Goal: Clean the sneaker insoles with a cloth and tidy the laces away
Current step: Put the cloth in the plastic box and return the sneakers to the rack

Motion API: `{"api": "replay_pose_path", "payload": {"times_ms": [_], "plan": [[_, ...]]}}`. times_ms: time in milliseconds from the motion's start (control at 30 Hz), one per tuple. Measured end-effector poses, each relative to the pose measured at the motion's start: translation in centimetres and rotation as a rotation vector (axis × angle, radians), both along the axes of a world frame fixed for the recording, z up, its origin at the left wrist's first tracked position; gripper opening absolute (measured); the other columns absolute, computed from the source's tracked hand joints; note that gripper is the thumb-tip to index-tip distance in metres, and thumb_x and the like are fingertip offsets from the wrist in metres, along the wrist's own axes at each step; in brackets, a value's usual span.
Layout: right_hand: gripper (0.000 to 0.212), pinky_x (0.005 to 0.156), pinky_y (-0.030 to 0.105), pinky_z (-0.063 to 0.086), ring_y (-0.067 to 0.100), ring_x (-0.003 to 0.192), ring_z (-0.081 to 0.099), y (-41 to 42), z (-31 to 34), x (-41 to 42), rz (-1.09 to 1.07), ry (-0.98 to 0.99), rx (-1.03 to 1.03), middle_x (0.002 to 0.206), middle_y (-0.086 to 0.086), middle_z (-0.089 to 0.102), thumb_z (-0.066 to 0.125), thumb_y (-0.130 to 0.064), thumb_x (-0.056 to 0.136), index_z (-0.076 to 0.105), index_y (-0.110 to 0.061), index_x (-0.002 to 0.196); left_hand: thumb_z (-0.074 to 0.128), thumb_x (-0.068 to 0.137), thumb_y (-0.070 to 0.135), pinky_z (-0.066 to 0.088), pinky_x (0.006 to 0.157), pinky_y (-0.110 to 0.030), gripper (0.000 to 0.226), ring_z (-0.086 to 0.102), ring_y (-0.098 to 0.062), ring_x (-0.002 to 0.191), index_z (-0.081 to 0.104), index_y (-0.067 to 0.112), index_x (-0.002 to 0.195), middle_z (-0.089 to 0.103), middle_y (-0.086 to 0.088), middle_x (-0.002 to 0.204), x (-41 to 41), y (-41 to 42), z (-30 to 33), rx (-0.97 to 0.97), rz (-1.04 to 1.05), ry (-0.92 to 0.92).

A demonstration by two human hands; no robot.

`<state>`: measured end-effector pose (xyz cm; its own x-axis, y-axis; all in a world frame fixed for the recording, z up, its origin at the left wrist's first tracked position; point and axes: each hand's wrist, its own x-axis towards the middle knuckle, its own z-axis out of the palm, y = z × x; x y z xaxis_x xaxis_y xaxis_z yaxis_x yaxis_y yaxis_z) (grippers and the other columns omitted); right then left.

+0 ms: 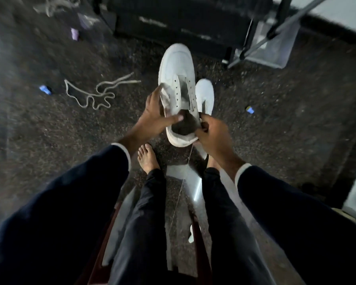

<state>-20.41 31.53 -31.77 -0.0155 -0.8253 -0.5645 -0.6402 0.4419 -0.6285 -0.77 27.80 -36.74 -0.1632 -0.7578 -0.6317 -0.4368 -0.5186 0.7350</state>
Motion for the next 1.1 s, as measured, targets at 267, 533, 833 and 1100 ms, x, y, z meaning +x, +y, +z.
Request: {"api": "replay_pose_path", "payload": {"times_ms": [267, 533, 833, 1100], "plan": [[0.020, 0.070, 0.045, 0.063, 0.012, 0.076, 0.074, -6.6, 16.7, -1.8, 0.035, -0.023, -0.143, 0.090, -0.001, 0.077, 0.073, -0.015, 0.088, 0.075, -0.012, 0.108, 0.076, 0.071, 0.057, 0.036, 0.118, -0.048, 0.115, 0.030, -0.028, 0.146, 0.015, 0.017, 0.159, 0.025, -0.007, 0.153, -1.0, -4.7, 16.1, -0.314, 0.037, 0.049], [0.025, 0.061, 0.016, 0.056, -0.007, 0.072, 0.069, -12.4, 25.5, -3.4, -0.005, -0.028, -0.395, 0.092, -0.003, 0.078, 0.073, -0.015, 0.091, 0.075, -0.012, 0.116, 0.077, 0.081, 0.054, 0.048, 0.106, -0.055, 0.100, 0.041, -0.035, 0.140, 0.022, 0.020, 0.157, 0.029, -0.009, 0.152, -2.6, -11.1, 23.7, -0.590, 0.055, 0.106], [0.021, 0.050, 0.016, 0.055, -0.003, 0.059, 0.070, -18.1, 25.5, -2.7, -0.202, -0.120, -0.402, 0.090, 0.000, 0.077, 0.070, -0.026, 0.096, 0.076, -0.007, 0.105, 0.073, 0.081, 0.050, 0.048, 0.105, -0.057, 0.083, 0.046, -0.029, 0.139, 0.028, 0.036, 0.150, 0.040, -0.004, 0.151, -2.9, -20.8, 24.3, -0.599, -0.044, 0.071], [0.018, 0.049, 0.018, 0.055, 0.004, 0.063, 0.072, -20.3, 23.6, -2.7, -0.190, -0.143, -0.388, 0.079, -0.005, 0.074, 0.073, -0.023, 0.093, 0.077, -0.011, 0.105, 0.078, 0.080, 0.040, 0.051, 0.099, -0.060, 0.081, 0.052, -0.035, 0.133, 0.034, 0.040, 0.147, 0.048, -0.012, 0.147, -2.6, -22.8, 20.2, -0.563, 0.000, 0.072]]}}
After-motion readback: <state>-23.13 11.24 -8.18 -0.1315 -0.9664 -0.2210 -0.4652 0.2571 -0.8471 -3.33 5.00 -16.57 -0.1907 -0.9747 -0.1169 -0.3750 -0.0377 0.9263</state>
